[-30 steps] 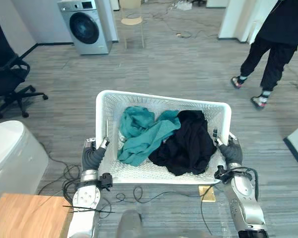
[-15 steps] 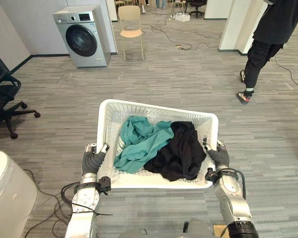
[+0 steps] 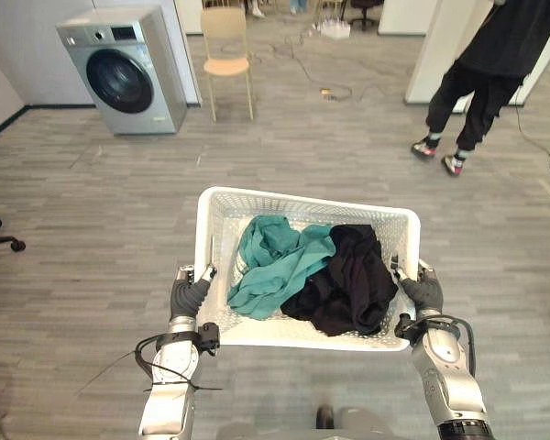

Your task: Pick up the laundry basket with both hands and put the clothes into the washing machine.

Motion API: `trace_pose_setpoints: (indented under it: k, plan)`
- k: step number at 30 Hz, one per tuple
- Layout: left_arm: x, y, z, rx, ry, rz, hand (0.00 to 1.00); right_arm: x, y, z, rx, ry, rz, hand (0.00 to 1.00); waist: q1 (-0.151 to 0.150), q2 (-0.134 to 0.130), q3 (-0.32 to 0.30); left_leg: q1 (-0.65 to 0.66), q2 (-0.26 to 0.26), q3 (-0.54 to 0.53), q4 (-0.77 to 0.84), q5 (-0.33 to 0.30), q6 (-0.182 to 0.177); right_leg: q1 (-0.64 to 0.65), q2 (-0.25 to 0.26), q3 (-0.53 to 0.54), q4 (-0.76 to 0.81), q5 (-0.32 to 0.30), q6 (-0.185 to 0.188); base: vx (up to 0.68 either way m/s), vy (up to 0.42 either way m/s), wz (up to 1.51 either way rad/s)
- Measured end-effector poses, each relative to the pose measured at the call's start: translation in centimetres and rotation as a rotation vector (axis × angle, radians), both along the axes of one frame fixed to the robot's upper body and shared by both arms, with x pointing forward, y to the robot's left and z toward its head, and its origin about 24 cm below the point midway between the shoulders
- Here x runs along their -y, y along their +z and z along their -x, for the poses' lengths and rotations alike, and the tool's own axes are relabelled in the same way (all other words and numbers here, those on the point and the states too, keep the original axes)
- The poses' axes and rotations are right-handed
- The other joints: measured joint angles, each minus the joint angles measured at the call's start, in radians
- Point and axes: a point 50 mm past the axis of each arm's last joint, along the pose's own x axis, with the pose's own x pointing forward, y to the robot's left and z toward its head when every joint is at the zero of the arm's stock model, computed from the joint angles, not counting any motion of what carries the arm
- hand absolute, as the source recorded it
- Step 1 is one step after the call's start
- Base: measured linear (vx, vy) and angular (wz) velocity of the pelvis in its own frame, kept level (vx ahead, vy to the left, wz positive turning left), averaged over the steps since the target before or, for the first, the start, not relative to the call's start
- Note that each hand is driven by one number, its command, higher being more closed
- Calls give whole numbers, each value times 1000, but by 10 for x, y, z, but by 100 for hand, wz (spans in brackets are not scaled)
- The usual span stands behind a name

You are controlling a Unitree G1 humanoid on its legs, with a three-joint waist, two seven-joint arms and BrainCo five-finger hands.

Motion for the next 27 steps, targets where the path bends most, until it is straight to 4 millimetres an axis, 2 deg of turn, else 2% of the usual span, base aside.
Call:
trace_pose_setpoints:
  k: [1, 2, 4, 5, 6, 7, 8, 9, 10, 11, 12, 13, 14, 15, 16, 17, 19, 20, 21, 22, 23, 24, 25, 26, 27]
  plan:
    - [1, 0, 0, 4, -2, 1, 100, 1, 1, 1, 5, -6, 1, 100, 2, -7, 5, -33, -15, 5, -29, -25, -5, 20, -8, 1, -3, -25, -2, 600, 14, 31]
    - [2, 0, 0, 6, -4, 8, 100, 2, 3, 2, 13, -13, 1, 100, 9, 7, 14, -106, -67, 35, -185, -80, -20, 86, -31, 6, -7, -84, 21, 488, 64, 19]
    - [3, -1, 0, 1, -4, 12, 100, 3, 3, 3, 10, -22, 2, 100, 18, 10, 15, -137, -105, 66, -346, -104, -52, 121, -59, 6, -8, -119, 40, 444, 119, 9]
    - [3, -1, 0, 1, -6, 11, 100, 4, 3, 3, 11, -26, 1, 100, 27, 7, 15, -156, -145, 91, -563, -100, -69, 151, -90, 3, -16, -152, 64, 639, 245, 2]
    - [3, -1, 0, 5, -5, 13, 100, 4, 4, 2, 16, -26, 2, 100, 31, 9, 13, -158, -177, 101, -807, -64, -125, 191, -109, 4, -42, -180, 90, 668, 259, -3]
    - [3, -1, 0, 7, -4, 14, 100, 4, 4, 2, 17, -26, 2, 100, 33, 13, 10, -150, -190, 99, -913, -42, -154, 210, -110, 11, -55, -191, 99, 609, 240, -22]
    - [2, -1, 1, 3, -1, 10, 100, 2, 2, 2, 9, -30, -10, 100, 51, 6, 2, -134, -217, 104, -936, 64, -132, 243, -127, 37, -74, -213, 110, 559, 192, -16]
    - [1, -2, 1, -7, 3, 4, 100, 0, -2, 4, -2, -37, -24, 100, 43, -46, -26, -145, -279, 105, -883, 22, -58, 248, -179, 74, -38, -201, 103, 784, 250, 9]
    - [4, -1, -1, -1, -9, 8, 100, 4, -1, 4, 1, -49, -22, 100, 33, -54, -25, -151, -294, 107, -842, -10, -21, 213, -198, 93, 69, -183, 139, 803, 254, 35]
    - [5, -1, -1, -1, -18, 8, 100, 5, -2, 4, -1, -60, -24, 100, 29, -63, -23, -142, -307, 113, -824, -29, -7, 177, -213, 112, 175, -165, 174, 803, 279, 30]
    - [6, -1, -1, -4, -25, 1, 100, 5, -6, 4, -16, -68, -33, 100, 28, -87, -13, -82, -332, 134, -826, -70, 17, 89, -242, 160, 437, -84, 297, 727, 245, 13]
    - [5, -2, -1, -16, -33, -11, 100, 4, -10, 5, -35, -70, -37, 100, 27, -100, -6, -3, -355, 137, -844, -109, 35, 16, -260, 174, 697, -10, 330, 696, 211, 3]
    - [5, -3, -1, -24, -34, -14, 100, 4, -12, 5, -44, -71, -33, 100, 29, -100, -5, 40, -361, 137, -855, -123, 35, -15, -268, 159, 805, 3, 316, 772, 165, -4]
    - [4, -4, 0, -32, -32, -17, 100, 2, -16, 6, -58, -72, -34, 100, 30, -91, 0, 141, -365, 137, -900, -143, 39, -67, -276, 121, 955, -4, 242, 606, 104, -13]
    - [3, -4, 0, -32, -33, -27, 100, 1, -18, 7, -63, -74, -39, 100, 29, -83, 1, 210, -366, 131, -949, -144, 39, -100, -268, 91, 995, -16, 201, 677, 80, -14]
    - [2, -2, 0, -26, -36, -37, 100, 0, -17, 7, -54, -75, -40, 100, 23, -74, 1, 275, -365, 118, -1004, -143, 39, -136, -260, 51, 992, -29, 178, 494, 3, -4]
    - [3, 7, -2, 17, -47, -45, 100, -1, -14, 8, -21, -78, -36, 100, 16, -69, -4, 364, -355, 87, -1090, -151, 24, -264, -252, -35, 876, -75, 103, 528, -54, 17]
    - [3, 9, -3, 25, -49, -46, 100, 0, -12, 8, -14, -78, -36, 100, 9, -70, -4, 376, -351, 76, -1100, -156, 16, -297, -253, -53, 822, -85, 92, 486, -104, 39]
    - [3, 10, -3, 28, -49, -47, 100, 0, -12, 8, -7, -78, -43, 100, -9, -67, -2, 395, -333, 64, -1111, -170, -9, -341, -252, -87, 675, -95, 91, 392, -101, 35]
    - [3, 10, -3, 28, -48, -48, 100, 0, -13, 8, -9, -75, -56, 100, -12, -64, 0, 407, -322, 61, -1114, -177, -22, -352, -249, -101, 580, -94, 89, 504, -151, 35]
    - [1, 10, -3, 27, -46, -54, 100, 0, -15, 11, -16, -69, -86, 100, -16, -64, 2, 435, -302, 59, -1114, -195, -56, -360, -223, -113, 362, -47, 79, 540, -188, 18]
    - [-1, 10, -2, 25, -43, -61, 100, -2, -17, 12, -21, -64, -97, 100, -13, -68, -1, 462, -294, 56, -1111, -220, -100, -354, -200, -98, 210, 30, 73, 681, -262, 18]
    - [-4, 7, -1, 13, -28, -71, 100, -5, -20, 15, -27, -46, -120, 100, -17, -70, 0, 511, -278, 41, -1094, -267, -158, -335, -165, -53, 112, 209, 32, 599, -250, 2]
    - [-1, 3, -1, -2, -23, -57, 100, -3, -21, 15, -32, -41, -115, 100, -14, -36, -6, 523, -247, 36, -1080, -279, -164, -332, -144, -73, 142, 200, 30, 589, -213, -7]
    - [-1, 2, 0, -8, -18, -62, 100, -3, -22, 16, -39, -38, -116, 100, -10, -21, -11, 505, -216, 34, -1008, -254, -186, -324, -117, -79, 171, 140, 21, 550, -209, -19]
